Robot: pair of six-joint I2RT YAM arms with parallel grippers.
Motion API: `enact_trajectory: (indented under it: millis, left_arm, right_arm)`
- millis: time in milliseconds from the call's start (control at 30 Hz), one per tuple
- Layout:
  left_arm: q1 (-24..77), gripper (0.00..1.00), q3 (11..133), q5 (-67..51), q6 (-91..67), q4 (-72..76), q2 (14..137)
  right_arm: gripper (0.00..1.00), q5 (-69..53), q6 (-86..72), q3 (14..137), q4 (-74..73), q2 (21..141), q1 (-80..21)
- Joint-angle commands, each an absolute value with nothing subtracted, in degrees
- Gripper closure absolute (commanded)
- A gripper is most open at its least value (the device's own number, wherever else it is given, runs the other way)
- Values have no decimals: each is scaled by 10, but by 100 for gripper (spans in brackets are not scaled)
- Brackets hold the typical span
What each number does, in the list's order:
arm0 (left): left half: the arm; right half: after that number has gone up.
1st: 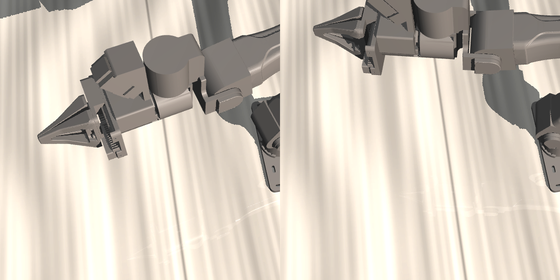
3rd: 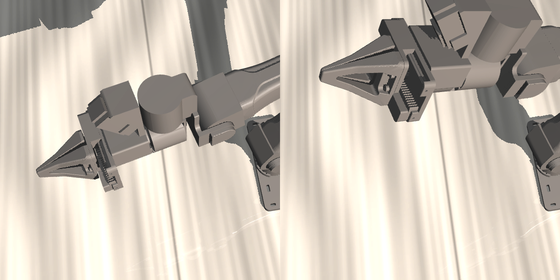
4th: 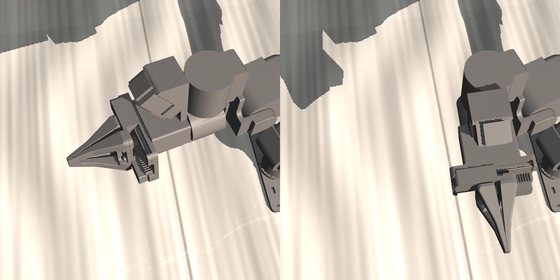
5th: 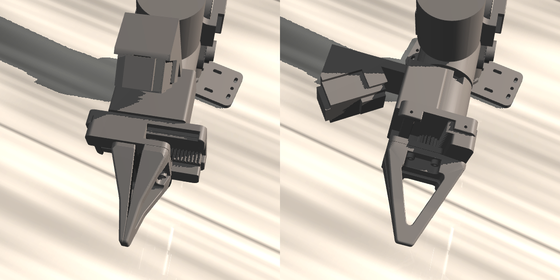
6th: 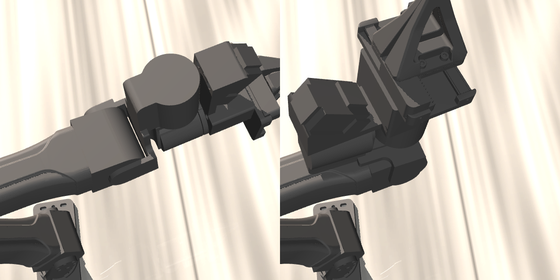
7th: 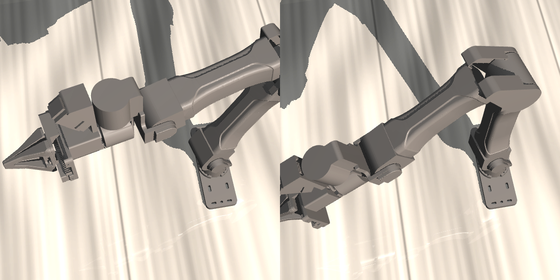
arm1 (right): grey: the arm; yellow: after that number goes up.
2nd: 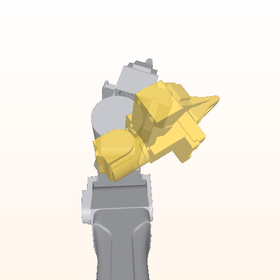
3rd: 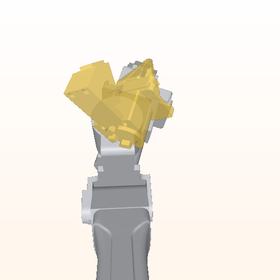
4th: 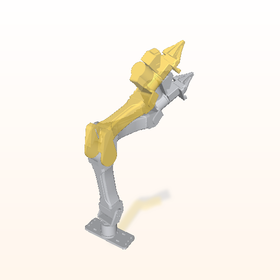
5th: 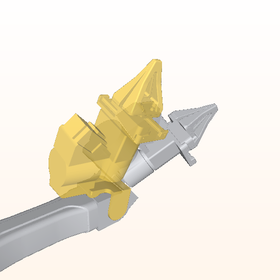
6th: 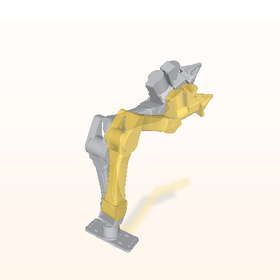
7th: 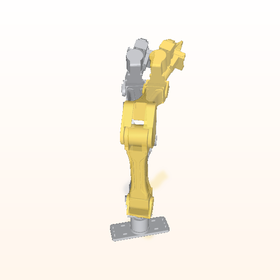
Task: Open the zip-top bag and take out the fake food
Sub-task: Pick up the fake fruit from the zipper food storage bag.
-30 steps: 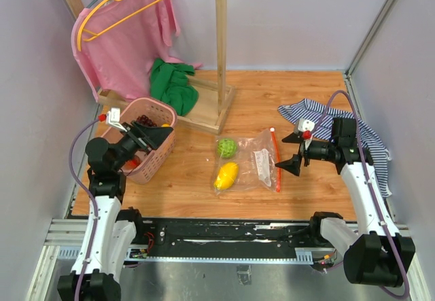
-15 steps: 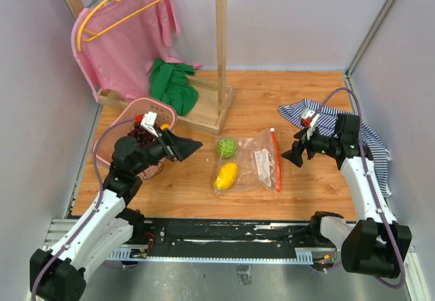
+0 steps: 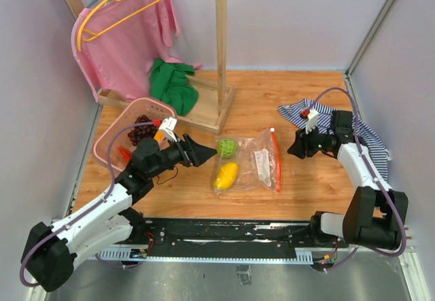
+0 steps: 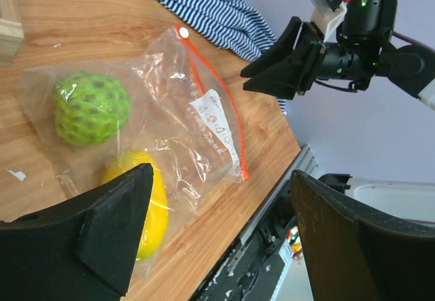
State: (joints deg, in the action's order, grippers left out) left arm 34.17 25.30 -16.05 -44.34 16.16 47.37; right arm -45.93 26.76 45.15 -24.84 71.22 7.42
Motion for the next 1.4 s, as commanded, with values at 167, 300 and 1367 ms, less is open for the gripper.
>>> enact_trajectory:
  millis: [167,300,1367]
  left_arm:
    - [385,15,230,-90,-424,202,525]
    - [391,15,218,-88,-425,224,552]
    - [406,64,205,-123,-415,325,798]
  right_arm:
    - [84,-496,240,493,-293,781,78]
    - [87,-531,243,505,-314,813,72]
    - [85,-620,262,527,-332,897,-46]
